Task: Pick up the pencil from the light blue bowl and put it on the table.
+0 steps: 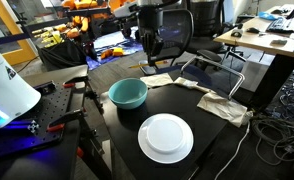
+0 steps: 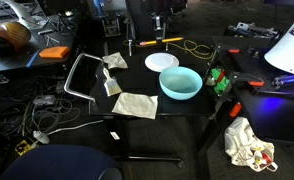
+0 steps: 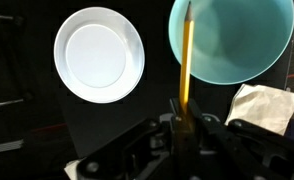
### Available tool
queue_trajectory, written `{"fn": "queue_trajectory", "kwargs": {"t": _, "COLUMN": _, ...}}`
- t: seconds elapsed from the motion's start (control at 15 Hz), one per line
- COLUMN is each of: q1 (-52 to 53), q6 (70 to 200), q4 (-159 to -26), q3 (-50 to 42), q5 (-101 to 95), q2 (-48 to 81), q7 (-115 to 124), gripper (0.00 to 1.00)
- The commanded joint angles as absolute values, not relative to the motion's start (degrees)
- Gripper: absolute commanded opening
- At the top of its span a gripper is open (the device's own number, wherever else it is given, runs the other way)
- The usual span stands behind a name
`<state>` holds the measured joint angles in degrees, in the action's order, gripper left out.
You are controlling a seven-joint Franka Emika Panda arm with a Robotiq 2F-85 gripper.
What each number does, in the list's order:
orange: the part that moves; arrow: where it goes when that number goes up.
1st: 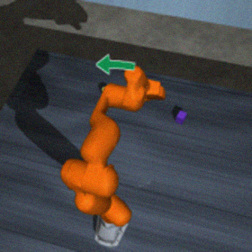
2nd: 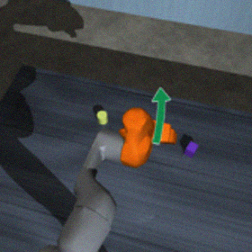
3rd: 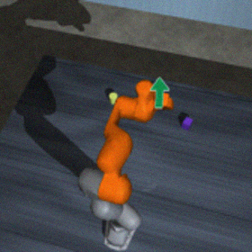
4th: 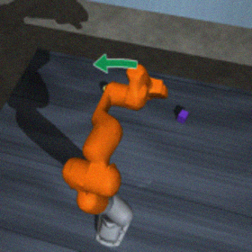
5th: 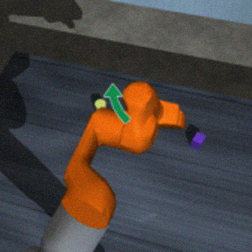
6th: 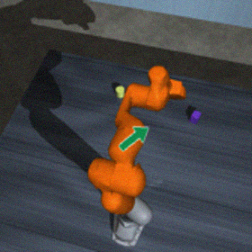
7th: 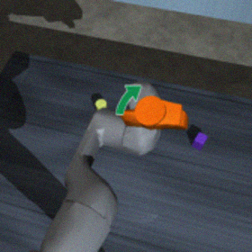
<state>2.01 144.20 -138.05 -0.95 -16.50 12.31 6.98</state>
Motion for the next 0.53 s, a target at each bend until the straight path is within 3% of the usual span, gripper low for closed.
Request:
{"fn": "queue_trajectory", "kwargs": {"t": 0.0, "q1": 3.63, "q6": 147.52, "q4": -133.41, "q3": -3.76, "q5": -21.00, "q2": 17.86, "q7": 13.87, "gripper": 0.02}}
{"fn": "queue_trajectory", "kwargs": {"t": 0.47, "q1": 7.64, "q6": 148.80, "q4": -123.56, "q3": -7.01, "q5": -21.37, "q2": 29.42, "q7": 20.75, "gripper": 0.02}}
